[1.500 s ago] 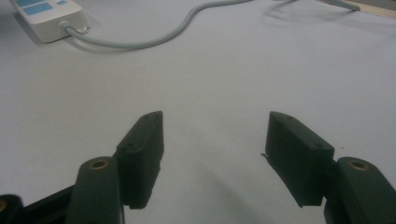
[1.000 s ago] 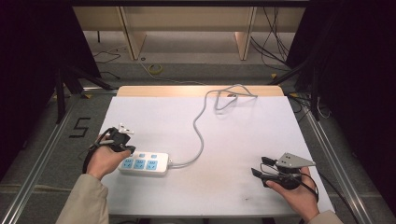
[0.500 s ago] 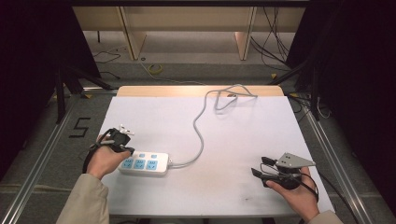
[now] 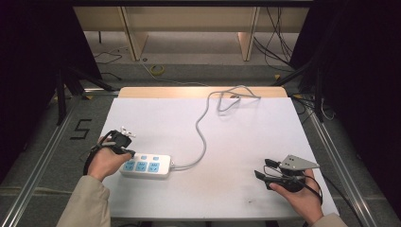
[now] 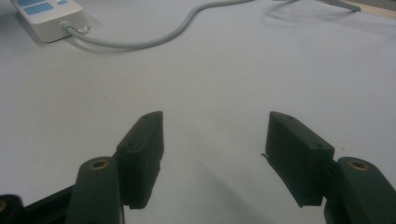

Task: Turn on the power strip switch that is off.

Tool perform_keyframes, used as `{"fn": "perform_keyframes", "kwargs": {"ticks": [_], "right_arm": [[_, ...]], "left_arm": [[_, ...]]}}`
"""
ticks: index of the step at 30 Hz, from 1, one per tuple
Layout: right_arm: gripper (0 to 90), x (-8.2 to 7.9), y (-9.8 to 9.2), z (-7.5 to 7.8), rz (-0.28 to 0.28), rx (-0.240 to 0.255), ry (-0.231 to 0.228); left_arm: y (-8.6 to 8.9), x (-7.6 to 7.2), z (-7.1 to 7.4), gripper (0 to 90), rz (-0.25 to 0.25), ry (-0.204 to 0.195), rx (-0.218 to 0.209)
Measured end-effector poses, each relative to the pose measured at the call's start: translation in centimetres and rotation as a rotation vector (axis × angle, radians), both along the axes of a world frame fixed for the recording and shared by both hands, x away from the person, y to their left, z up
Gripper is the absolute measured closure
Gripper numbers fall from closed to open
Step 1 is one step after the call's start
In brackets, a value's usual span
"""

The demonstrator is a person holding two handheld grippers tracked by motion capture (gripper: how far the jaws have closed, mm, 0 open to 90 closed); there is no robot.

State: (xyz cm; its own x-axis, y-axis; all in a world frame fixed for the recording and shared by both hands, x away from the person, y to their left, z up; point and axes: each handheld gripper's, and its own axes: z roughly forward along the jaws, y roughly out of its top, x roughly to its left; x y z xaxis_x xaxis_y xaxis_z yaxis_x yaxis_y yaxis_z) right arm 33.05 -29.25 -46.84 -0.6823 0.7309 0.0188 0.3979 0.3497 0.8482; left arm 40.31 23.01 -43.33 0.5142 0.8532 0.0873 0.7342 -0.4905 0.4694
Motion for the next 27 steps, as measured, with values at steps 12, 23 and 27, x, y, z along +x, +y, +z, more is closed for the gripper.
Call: {"fn": "perform_keyframes", "kwargs": {"ticks": [12,23,27], "right_arm": [[38.0,0.00,-0.01,0.00,0.001,0.000,0.000],[38.0,0.01,0.02,-0.01,0.001,-0.001,0.000],[38.0,0.01,0.00,-0.01,0.001,-0.001,0.000]], "left_arm": [[-0.09,0.09,-0.07,89.7,0.002,0.026,0.005],[-0.18,0.25,-0.27,89.8,0.000,0.043,0.012],[-0.20,0.27,-0.31,89.7,-0.001,0.048,0.017]]}}
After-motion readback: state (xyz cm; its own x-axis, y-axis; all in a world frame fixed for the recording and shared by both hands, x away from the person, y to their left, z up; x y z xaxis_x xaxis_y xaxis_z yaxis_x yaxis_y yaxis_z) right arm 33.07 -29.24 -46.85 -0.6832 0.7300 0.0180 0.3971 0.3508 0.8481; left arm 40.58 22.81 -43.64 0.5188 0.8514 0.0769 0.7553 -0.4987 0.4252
